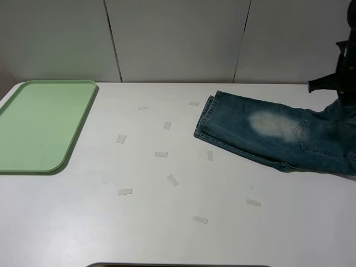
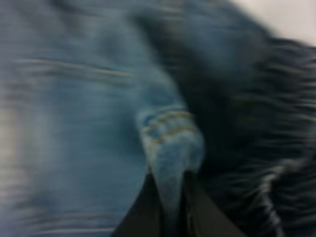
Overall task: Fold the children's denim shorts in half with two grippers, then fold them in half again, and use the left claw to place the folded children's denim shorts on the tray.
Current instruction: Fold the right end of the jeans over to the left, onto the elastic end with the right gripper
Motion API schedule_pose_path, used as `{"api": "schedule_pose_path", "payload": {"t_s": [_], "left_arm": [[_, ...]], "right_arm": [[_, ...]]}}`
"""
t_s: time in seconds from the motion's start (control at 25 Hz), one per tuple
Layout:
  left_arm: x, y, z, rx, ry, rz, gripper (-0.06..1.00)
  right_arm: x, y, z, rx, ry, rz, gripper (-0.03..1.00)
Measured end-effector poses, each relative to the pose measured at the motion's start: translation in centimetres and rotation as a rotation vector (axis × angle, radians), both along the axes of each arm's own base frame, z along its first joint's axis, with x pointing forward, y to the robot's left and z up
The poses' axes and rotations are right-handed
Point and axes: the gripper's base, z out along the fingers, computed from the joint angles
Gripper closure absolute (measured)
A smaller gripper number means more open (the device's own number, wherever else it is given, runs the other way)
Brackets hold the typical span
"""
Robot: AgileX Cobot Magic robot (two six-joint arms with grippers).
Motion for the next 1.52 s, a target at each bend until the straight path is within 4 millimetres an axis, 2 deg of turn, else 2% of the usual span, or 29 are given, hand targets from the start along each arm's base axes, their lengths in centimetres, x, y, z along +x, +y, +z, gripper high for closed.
{"api": "schedule_pose_path", "payload": {"t_s": [0.28,0.44,0.52,0.6,0.88,1.16,1.52], "left_arm": [[0.0,0.2,0.0,0.018,-0.004,0.012,0.18],[0.1,0.4,0.0,0.040,-0.009,0.027,0.18],[0.1,0.4,0.0,0.041,-0.009,0.027,0.18],[0.1,0.4,0.0,0.042,-0.009,0.028,0.18],[0.1,0.4,0.0,0.043,-0.010,0.029,0.18],[0.1,0.4,0.0,0.045,-0.010,0.030,0.18],[0.1,0.4,0.0,0.045,-0.010,0.030,0.18]], "right_arm": [[1.6,7.3,1.7,0.219,-0.154,0.075,0.95],[2.0,10.1,1.1,0.326,-0.195,0.085,0.95],[2.1,10.6,0.8,0.339,-0.196,0.089,0.95],[2.5,11.8,-0.6,0.367,-0.197,0.098,0.95],[3.4,13.7,-2.7,0.424,-0.241,0.103,0.95],[4.3,14.2,-4.3,0.477,-0.296,0.070,0.95],[4.4,15.7,-4.3,0.559,-0.334,0.033,0.95]]}}
